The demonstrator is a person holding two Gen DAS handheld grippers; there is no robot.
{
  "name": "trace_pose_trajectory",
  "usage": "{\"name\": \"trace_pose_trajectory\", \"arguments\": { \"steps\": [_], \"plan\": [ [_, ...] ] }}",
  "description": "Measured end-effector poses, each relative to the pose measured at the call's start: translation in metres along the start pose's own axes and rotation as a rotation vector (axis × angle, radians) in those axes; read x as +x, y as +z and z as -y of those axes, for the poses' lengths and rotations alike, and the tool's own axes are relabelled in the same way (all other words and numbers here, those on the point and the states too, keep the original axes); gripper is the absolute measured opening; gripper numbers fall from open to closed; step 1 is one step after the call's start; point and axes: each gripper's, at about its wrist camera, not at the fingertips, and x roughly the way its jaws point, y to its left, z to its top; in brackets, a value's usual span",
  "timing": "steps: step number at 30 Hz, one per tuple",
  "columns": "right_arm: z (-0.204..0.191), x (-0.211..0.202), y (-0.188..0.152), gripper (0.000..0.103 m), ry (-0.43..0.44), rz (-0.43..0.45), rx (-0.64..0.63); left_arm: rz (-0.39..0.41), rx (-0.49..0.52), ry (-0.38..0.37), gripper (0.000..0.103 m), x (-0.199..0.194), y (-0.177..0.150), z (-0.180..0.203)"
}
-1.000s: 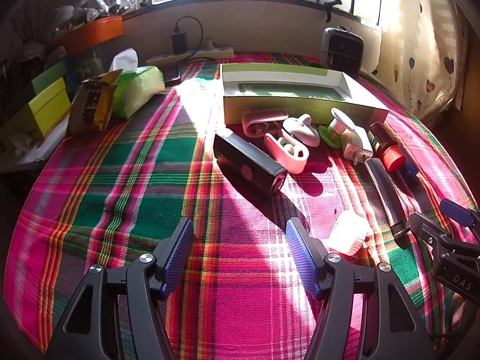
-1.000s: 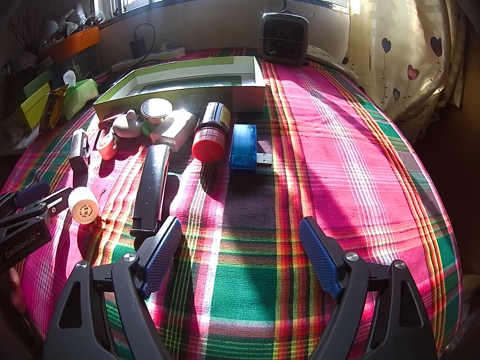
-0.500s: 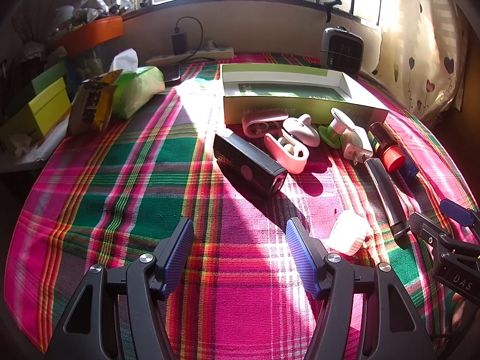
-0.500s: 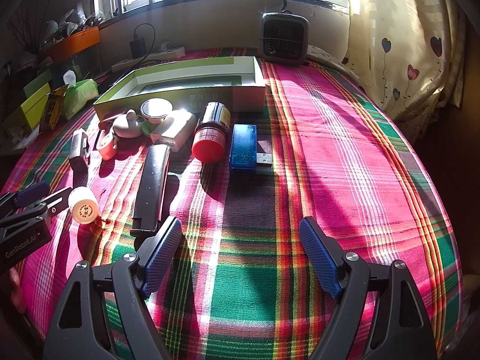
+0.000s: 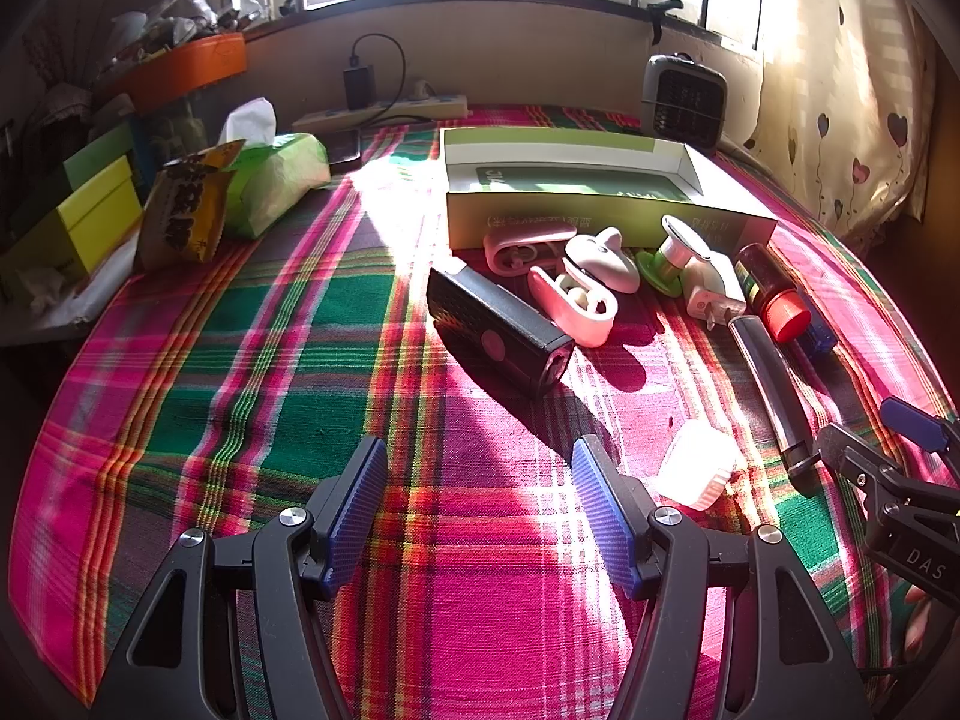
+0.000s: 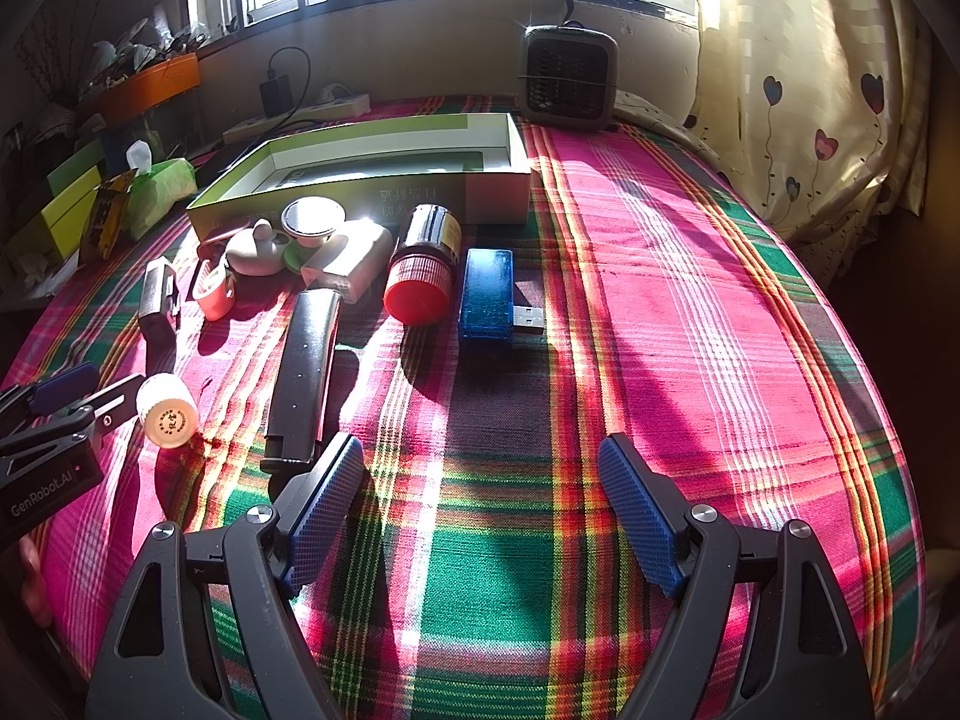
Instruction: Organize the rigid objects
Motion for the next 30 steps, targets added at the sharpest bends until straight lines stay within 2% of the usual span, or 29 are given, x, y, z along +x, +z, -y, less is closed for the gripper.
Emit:
{"name": "trace_pose_trajectory", "arguments": {
  "steps": [12, 22, 24, 27, 30],
  "plan": [
    [0.000, 0.000, 0.000, 0.081, 0.000, 0.000, 0.000, -0.001, 0.005, -0.005, 0.063, -0.001, -0.001, 0.001],
    [0.001, -0.001, 0.001, 0.081, 0.006, 0.001, 0.001, -0.011, 0.080, -0.077, 0.063, -0.014, -0.004, -0.008],
    [0.001, -0.001, 0.001, 0.081, 0.006, 0.001, 0.001, 0.001, 0.108, -0.117, 0.063, -0.022, -0.005, -0.006],
    [0.002, 0.001, 0.002, 0.081, 0.008, 0.001, 0.000, 0.012, 0.120, -0.238, 0.063, -0.031, -0.007, -0.001],
    [0.002, -0.002, 0.000, 0.081, 0.014, 0.000, -0.004, 0.034, 0.156, -0.285, 0.063, -0.038, -0.006, 0.010]
  ]
}}
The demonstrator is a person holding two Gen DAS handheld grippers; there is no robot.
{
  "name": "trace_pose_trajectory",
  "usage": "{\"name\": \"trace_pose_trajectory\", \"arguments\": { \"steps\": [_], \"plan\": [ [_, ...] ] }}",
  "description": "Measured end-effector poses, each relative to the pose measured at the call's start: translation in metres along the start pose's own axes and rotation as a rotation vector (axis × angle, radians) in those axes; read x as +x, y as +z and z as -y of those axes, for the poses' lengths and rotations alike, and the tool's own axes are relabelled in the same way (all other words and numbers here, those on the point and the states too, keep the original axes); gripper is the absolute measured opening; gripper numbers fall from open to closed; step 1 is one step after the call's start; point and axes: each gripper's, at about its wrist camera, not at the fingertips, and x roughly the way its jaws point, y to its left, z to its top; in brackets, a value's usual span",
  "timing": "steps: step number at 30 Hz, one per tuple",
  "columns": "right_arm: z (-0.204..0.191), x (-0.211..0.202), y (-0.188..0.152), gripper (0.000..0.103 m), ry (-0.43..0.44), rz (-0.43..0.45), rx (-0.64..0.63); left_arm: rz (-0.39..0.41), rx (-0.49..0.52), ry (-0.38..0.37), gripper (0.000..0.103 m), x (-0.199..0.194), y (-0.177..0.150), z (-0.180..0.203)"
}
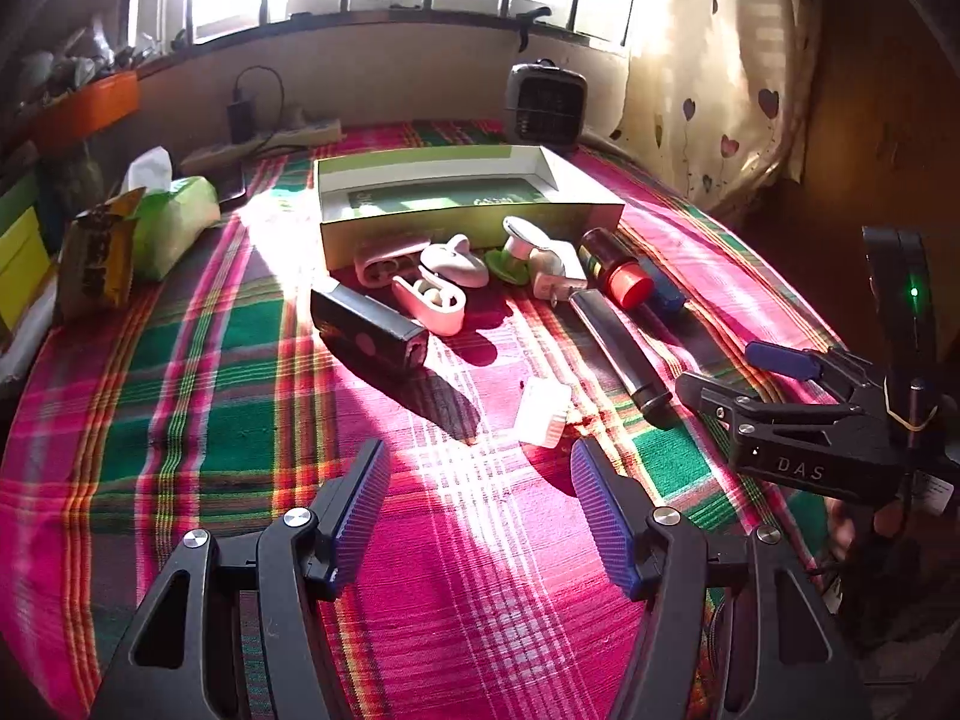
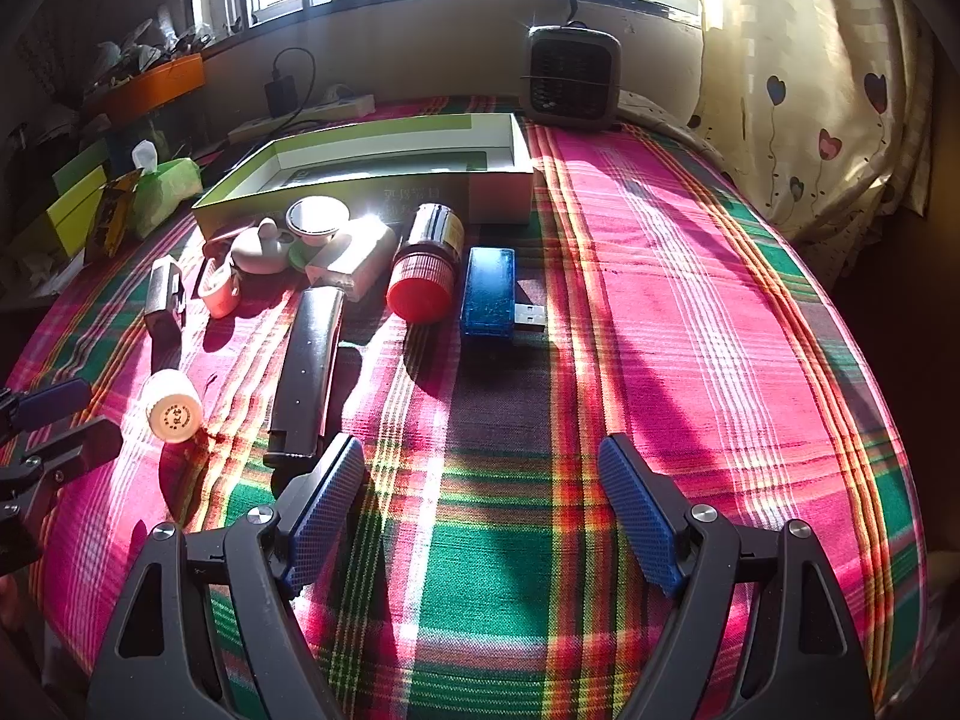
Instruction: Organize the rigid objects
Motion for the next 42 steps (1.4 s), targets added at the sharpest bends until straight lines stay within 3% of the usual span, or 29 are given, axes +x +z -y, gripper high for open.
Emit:
{"name": "trace_pose_trajectory", "arguments": {
  "steps": [3, 12, 17, 26, 42],
  "plan": [
    [0.001, -0.002, -0.001, 0.081, 0.005, 0.000, -0.005, -0.019, -0.004, -0.054, 0.063, 0.006, 0.003, 0.005],
    [0.003, -0.005, -0.003, 0.081, 0.008, -0.004, -0.006, -0.051, 0.029, -0.065, 0.057, 0.026, 0.010, 0.015],
    [0.004, -0.007, -0.004, 0.081, 0.011, -0.013, -0.011, -0.074, 0.043, -0.068, 0.038, 0.035, 0.013, 0.019],
    [0.005, -0.007, -0.003, 0.081, 0.021, -0.023, -0.007, -0.079, 0.005, -0.074, 0.019, 0.041, 0.016, 0.009],
    [-0.016, -0.005, 0.012, 0.081, 0.063, -0.010, -0.052, -0.057, -0.073, -0.028, 0.018, 0.039, 0.017, -0.018]
  ]
}}
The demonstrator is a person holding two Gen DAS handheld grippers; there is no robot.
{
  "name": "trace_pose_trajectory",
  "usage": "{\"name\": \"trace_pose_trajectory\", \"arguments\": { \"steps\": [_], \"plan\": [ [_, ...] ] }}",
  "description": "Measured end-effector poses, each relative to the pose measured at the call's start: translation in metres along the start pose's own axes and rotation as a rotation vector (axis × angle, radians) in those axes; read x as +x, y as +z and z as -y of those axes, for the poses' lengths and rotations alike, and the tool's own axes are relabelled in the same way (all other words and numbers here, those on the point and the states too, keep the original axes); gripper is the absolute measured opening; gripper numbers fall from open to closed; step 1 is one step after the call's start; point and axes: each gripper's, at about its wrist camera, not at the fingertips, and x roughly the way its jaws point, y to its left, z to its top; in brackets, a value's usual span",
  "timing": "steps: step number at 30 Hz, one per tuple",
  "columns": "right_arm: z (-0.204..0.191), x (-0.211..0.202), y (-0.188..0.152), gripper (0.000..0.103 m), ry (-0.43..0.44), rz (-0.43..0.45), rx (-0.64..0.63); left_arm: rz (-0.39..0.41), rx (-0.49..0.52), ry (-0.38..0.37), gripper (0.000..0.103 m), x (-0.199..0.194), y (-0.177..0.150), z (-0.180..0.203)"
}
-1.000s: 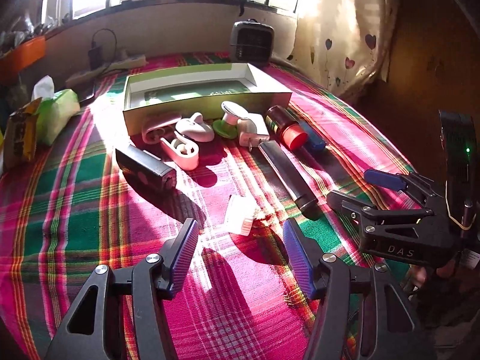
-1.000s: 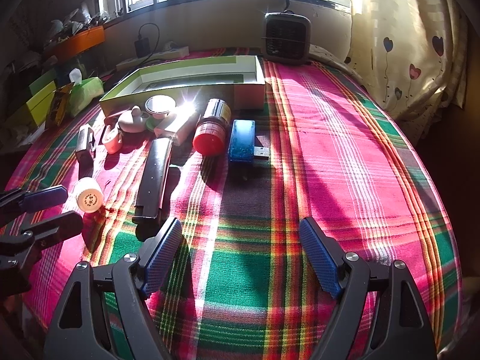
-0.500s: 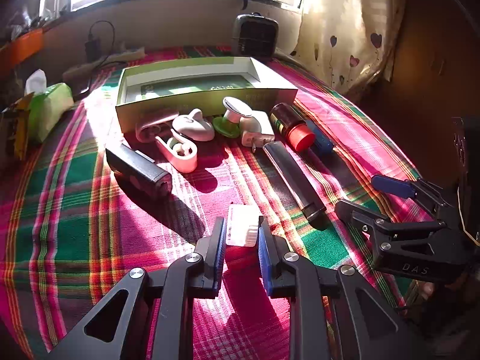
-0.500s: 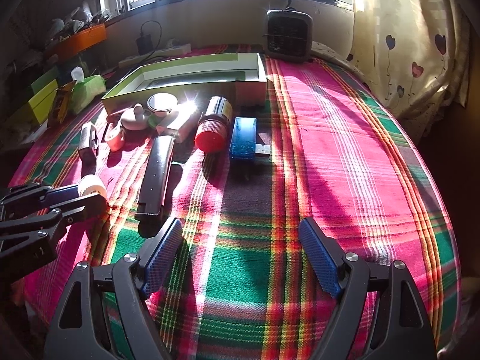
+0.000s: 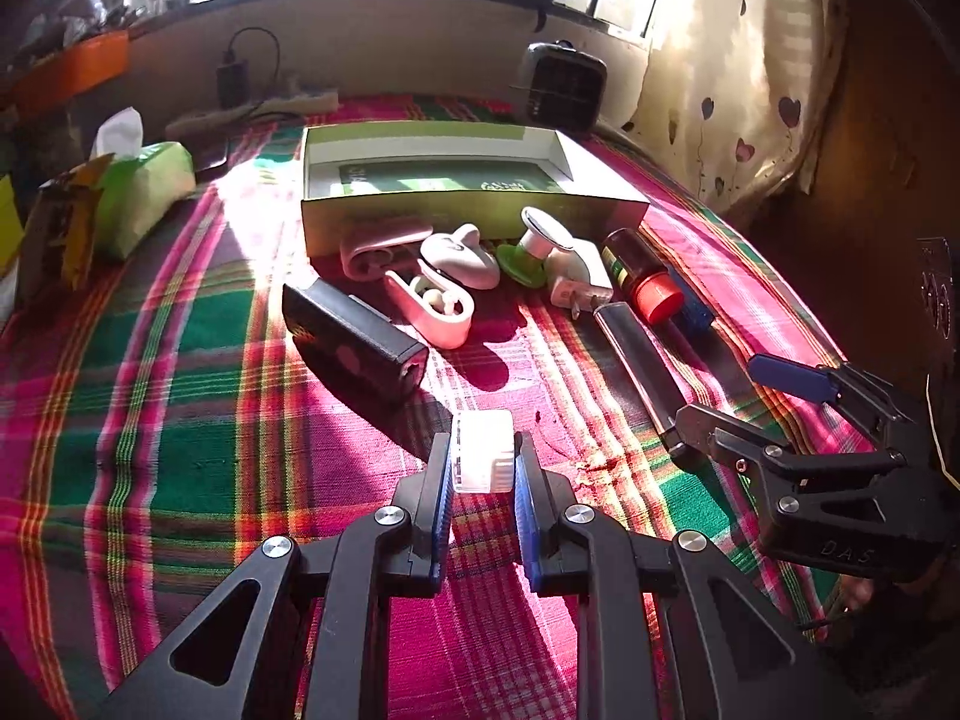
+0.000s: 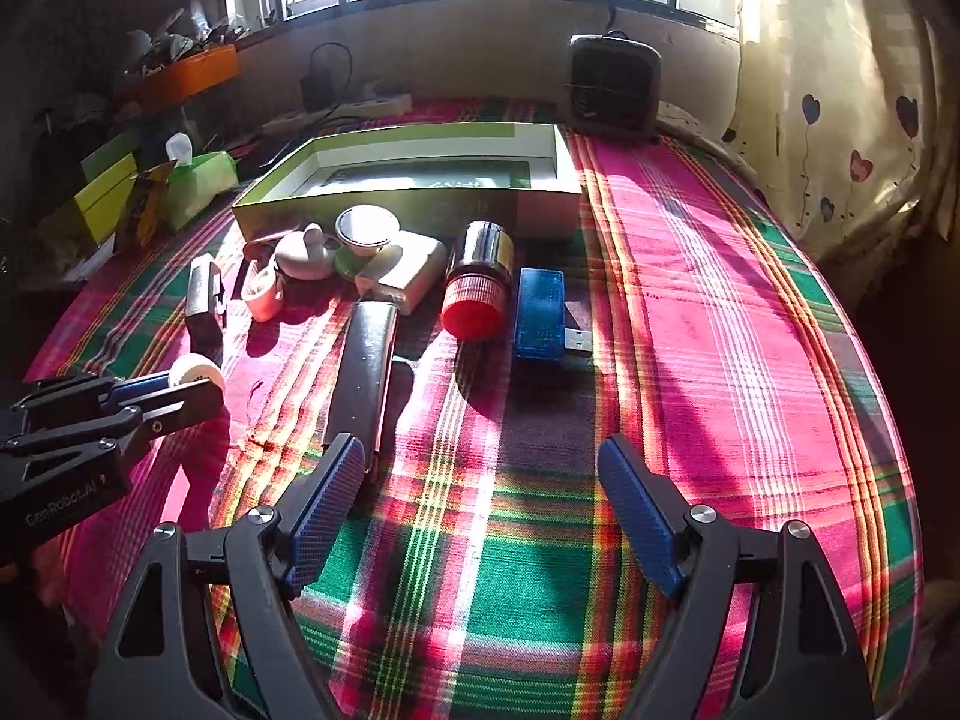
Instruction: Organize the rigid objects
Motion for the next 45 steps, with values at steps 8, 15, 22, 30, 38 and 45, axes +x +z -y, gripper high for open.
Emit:
{"name": "trace_pose_trajectory", "arguments": {
  "steps": [8, 15, 22, 30, 38, 45],
  "plan": [
    [-0.016, 0.018, 0.011, 0.075, 0.060, -0.018, -0.017, 0.011, -0.022, -0.005, 0.018, 0.000, 0.000, -0.012],
    [-0.024, 0.025, 0.018, 0.071, 0.062, -0.035, -0.022, 0.020, -0.019, -0.022, 0.018, 0.001, 0.001, -0.015],
    [-0.032, 0.029, 0.020, 0.061, 0.022, -0.048, -0.050, 0.024, -0.017, -0.037, 0.018, 0.002, 0.001, -0.017],
    [-0.037, 0.028, 0.020, 0.044, 0.028, -0.038, -0.065, 0.024, -0.017, -0.035, 0.018, 0.002, 0.002, -0.017],
    [-0.033, 0.025, 0.019, 0.024, 0.040, -0.025, -0.039, 0.018, -0.017, -0.029, 0.018, 0.003, 0.002, -0.017],
    [-0.033, 0.024, 0.019, 0.024, 0.060, -0.027, -0.040, 0.027, -0.009, -0.018, 0.018, -0.004, 0.007, -0.015]
  ]
}}
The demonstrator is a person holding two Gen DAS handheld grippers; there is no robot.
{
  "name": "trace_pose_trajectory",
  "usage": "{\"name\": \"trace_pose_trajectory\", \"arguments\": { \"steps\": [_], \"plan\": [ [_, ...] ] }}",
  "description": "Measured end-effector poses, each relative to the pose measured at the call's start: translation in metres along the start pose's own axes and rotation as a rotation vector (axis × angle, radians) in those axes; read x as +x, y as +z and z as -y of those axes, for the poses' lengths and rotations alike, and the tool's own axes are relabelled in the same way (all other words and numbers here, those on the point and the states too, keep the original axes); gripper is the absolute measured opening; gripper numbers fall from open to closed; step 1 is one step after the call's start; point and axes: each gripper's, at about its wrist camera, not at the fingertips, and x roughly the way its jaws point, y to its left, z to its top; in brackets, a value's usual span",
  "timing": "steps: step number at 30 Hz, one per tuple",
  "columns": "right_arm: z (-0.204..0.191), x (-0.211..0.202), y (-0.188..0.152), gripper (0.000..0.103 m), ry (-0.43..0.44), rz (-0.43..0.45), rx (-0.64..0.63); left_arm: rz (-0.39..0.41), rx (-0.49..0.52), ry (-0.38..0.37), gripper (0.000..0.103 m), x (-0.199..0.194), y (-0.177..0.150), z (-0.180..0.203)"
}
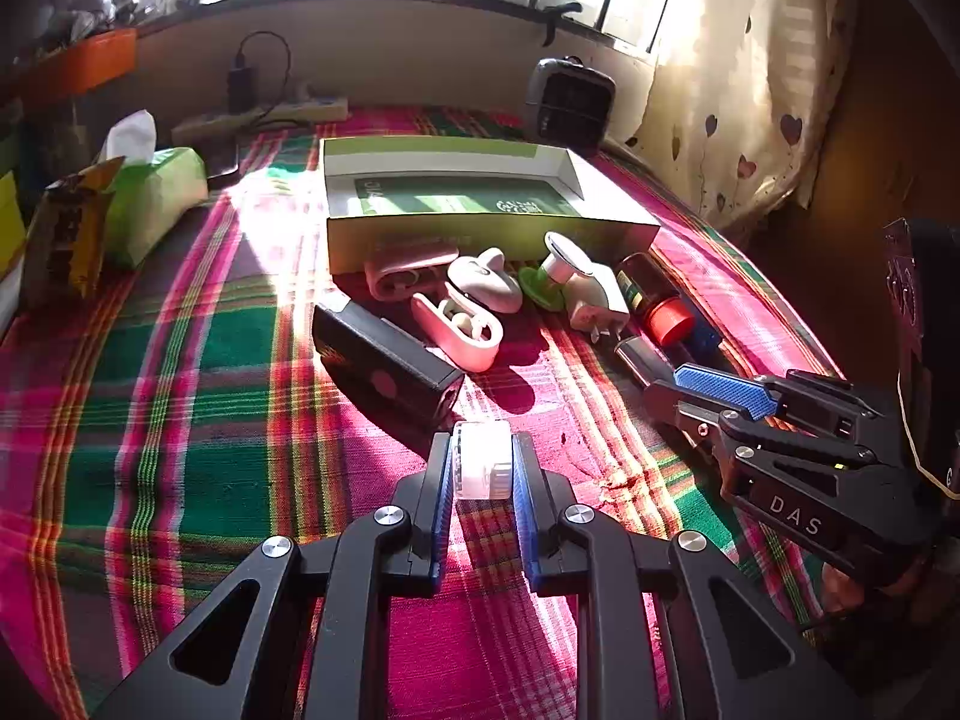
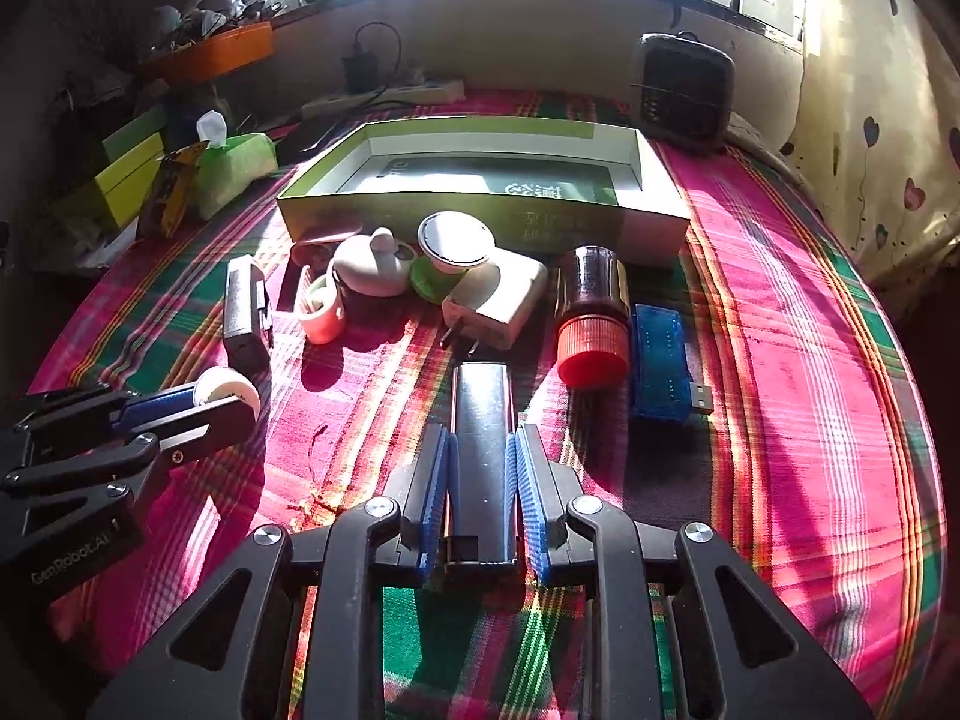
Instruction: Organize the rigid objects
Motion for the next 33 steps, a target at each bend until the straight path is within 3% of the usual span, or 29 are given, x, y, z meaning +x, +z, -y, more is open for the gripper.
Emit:
{"name": "trace_pose_trajectory", "arguments": {
  "steps": [9, 19, 33],
  "plan": [
    [0.008, -0.016, 0.012, 0.024, 0.021, 0.047, 0.016, 0.019, -0.010, -0.007, 0.018, -0.008, 0.022, 0.000],
    [0.027, -0.023, 0.041, 0.024, 0.024, 0.077, 0.025, 0.040, -0.020, 0.006, 0.018, -0.003, 0.068, -0.009],
    [0.065, 0.002, 0.100, 0.024, 0.026, 0.076, 0.048, 0.045, -0.047, 0.007, 0.018, 0.034, 0.133, -0.029]
  ]
}}
